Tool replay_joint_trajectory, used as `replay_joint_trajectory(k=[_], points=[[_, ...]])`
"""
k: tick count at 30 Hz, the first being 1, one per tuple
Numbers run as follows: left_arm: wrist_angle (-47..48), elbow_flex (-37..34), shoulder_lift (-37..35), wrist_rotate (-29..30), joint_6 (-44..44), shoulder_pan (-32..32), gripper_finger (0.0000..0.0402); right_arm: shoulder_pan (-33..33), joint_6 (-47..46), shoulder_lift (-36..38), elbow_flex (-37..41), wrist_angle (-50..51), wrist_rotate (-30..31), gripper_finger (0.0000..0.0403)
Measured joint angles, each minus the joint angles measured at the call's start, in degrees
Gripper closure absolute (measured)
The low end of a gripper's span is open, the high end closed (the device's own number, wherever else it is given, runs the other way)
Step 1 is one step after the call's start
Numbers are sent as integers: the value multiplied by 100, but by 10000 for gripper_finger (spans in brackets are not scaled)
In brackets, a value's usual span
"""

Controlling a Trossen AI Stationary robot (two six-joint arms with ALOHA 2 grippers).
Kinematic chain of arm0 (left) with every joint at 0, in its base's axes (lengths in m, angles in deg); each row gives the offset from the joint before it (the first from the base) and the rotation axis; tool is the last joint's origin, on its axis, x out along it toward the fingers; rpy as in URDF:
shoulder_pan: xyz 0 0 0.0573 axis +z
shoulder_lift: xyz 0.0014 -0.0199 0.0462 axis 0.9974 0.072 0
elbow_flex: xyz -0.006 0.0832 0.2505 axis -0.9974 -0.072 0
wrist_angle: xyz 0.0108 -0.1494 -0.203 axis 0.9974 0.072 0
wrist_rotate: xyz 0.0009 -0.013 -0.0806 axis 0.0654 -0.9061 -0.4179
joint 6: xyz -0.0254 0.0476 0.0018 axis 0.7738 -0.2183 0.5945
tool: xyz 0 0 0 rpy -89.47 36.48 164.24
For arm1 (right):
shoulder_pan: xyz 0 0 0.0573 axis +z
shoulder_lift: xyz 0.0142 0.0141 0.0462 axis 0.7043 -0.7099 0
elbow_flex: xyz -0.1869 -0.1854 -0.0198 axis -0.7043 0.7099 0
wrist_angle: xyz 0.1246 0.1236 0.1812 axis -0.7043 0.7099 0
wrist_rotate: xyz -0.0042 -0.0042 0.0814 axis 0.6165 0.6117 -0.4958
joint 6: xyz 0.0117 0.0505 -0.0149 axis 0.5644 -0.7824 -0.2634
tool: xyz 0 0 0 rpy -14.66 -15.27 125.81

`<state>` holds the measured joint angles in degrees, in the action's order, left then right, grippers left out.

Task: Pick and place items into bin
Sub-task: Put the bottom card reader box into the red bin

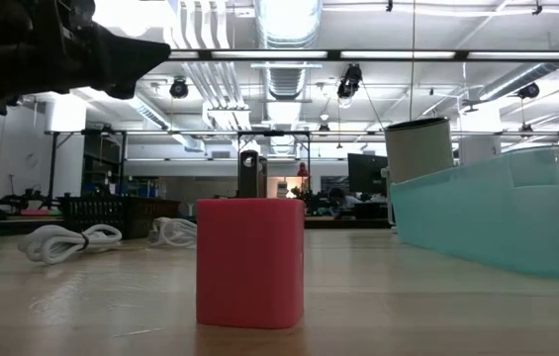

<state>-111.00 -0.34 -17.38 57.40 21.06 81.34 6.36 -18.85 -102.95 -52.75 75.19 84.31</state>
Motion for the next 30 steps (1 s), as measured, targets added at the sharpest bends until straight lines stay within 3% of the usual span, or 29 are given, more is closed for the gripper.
replay_joint_trajectory(k=[9,17,30], points=[[13,-85,2,-1,1038,1,391,0,565,2,2,-116,-179,266],[18,-163,2,-2,1051,2,391,107,159,-134,4,-433,-250,266],[-5,-163,2,-2,1046,1,391,234,-543,-1016,-331,-554,-837,266]])
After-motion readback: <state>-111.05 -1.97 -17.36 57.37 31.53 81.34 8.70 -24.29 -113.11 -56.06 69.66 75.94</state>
